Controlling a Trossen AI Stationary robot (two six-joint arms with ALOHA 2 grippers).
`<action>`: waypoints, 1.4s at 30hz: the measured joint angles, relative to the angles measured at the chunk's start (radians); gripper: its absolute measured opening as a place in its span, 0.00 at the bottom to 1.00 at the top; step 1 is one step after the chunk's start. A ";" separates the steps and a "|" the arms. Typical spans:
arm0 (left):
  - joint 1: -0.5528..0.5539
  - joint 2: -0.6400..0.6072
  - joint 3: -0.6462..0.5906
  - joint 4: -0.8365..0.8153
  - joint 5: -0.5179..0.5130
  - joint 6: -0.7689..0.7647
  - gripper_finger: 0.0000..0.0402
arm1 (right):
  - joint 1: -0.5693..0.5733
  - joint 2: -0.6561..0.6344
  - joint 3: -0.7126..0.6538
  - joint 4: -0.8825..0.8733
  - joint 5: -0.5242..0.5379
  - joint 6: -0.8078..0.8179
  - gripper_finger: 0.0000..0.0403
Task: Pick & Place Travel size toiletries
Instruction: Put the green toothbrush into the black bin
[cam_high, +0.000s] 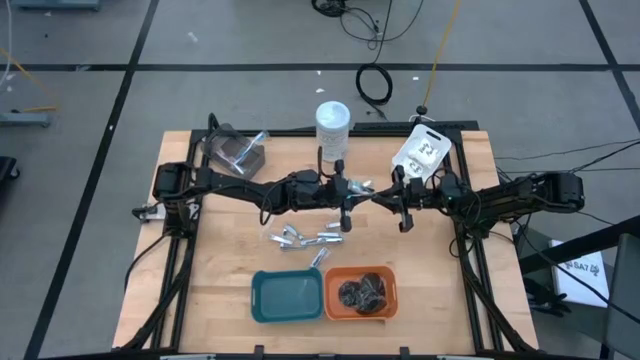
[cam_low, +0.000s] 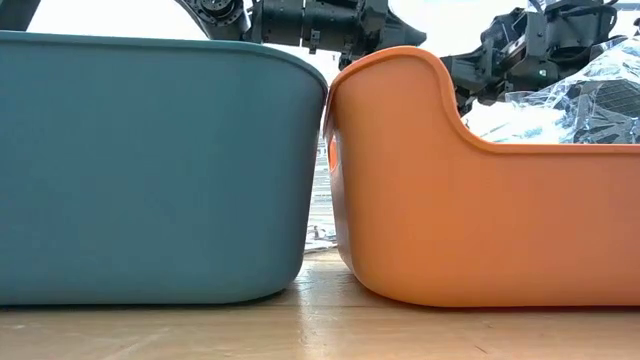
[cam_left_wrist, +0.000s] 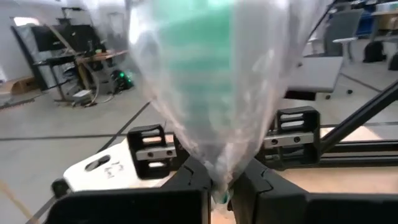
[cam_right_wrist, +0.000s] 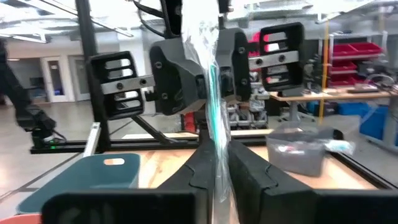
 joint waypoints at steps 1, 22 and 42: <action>0.001 -0.005 0.000 -0.011 -0.006 -0.001 0.06 | -0.001 0.000 0.000 -0.007 0.009 0.002 0.09; 0.002 -0.482 -0.243 -0.532 -0.420 -0.102 0.02 | -0.058 -0.122 0.001 -0.228 0.012 0.013 0.61; 0.382 -1.017 -0.818 -0.518 -0.701 -0.389 0.03 | -0.057 -0.136 0.000 -0.259 0.038 0.003 0.57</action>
